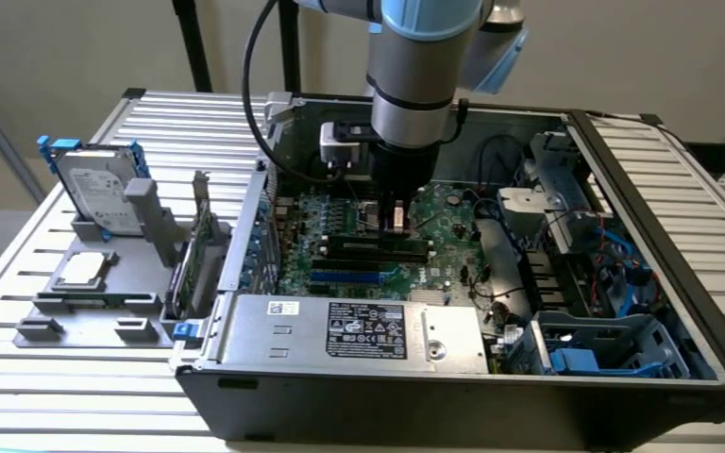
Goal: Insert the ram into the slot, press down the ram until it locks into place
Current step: 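Insert the ram into the slot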
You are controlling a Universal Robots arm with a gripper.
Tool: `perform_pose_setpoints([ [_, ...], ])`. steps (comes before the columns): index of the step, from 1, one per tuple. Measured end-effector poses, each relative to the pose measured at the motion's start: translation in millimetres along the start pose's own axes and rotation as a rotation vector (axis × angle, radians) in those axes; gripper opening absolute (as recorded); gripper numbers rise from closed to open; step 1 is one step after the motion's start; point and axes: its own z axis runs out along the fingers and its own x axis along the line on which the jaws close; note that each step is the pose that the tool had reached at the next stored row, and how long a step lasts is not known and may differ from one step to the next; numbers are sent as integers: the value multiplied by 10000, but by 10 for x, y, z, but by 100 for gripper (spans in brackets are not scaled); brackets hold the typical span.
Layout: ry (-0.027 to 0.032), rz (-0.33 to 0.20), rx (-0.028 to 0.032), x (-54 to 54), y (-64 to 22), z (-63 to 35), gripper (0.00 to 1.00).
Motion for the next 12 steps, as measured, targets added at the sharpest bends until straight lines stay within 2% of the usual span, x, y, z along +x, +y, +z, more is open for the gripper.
perform_pose_setpoints([
  [7,-1,0,17,-6,0,7,13],
  [12,4,0,51,-7,0,7,13],
])
